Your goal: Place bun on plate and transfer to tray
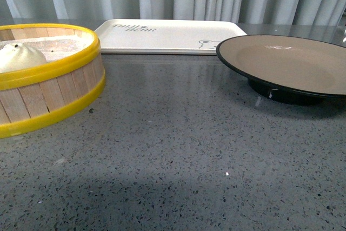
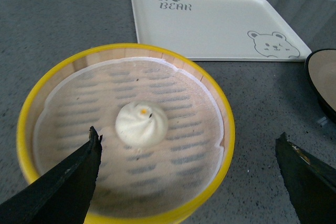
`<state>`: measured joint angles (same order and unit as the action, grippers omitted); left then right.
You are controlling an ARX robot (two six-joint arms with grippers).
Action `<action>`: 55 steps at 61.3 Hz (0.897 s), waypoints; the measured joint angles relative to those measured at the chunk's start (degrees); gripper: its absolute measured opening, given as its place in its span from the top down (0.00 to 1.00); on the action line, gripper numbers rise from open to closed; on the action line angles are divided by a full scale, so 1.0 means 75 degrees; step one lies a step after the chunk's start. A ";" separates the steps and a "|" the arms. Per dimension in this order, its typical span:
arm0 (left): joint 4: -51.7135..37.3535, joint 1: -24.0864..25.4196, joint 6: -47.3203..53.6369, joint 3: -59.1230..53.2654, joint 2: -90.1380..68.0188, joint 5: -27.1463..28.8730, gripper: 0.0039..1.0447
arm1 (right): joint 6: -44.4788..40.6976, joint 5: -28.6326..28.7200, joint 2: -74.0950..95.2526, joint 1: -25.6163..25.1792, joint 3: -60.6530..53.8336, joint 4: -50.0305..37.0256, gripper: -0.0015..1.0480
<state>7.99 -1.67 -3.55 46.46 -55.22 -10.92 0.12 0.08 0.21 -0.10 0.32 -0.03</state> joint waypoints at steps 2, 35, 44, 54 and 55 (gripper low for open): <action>0.0041 -0.0184 0.0020 0.0274 -0.0353 -0.0006 0.06 | 0.0000 -0.0003 0.0000 0.0000 0.0000 0.0000 0.08; 0.0221 -0.0793 0.1247 0.2197 -0.3719 0.1673 0.06 | 0.0000 -0.0003 0.0000 0.0000 0.0000 0.0000 0.08; 0.0230 -0.0624 0.1274 0.2224 -0.4010 0.1798 0.06 | 0.0000 -0.0003 0.0000 0.0000 0.0000 0.0000 0.08; 0.0364 -0.0460 0.1268 0.2224 -0.4071 0.1766 0.06 | 0.0000 0.0000 0.0000 0.0000 0.0000 0.0000 0.08; 0.0376 -0.0449 0.1268 0.2224 -0.4071 0.1757 0.06 | 0.0000 0.0000 0.0000 0.0000 0.0000 0.0000 0.08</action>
<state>10.81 -5.04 5.96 63.13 -85.76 2.26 0.12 0.08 0.21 -0.10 0.32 -0.03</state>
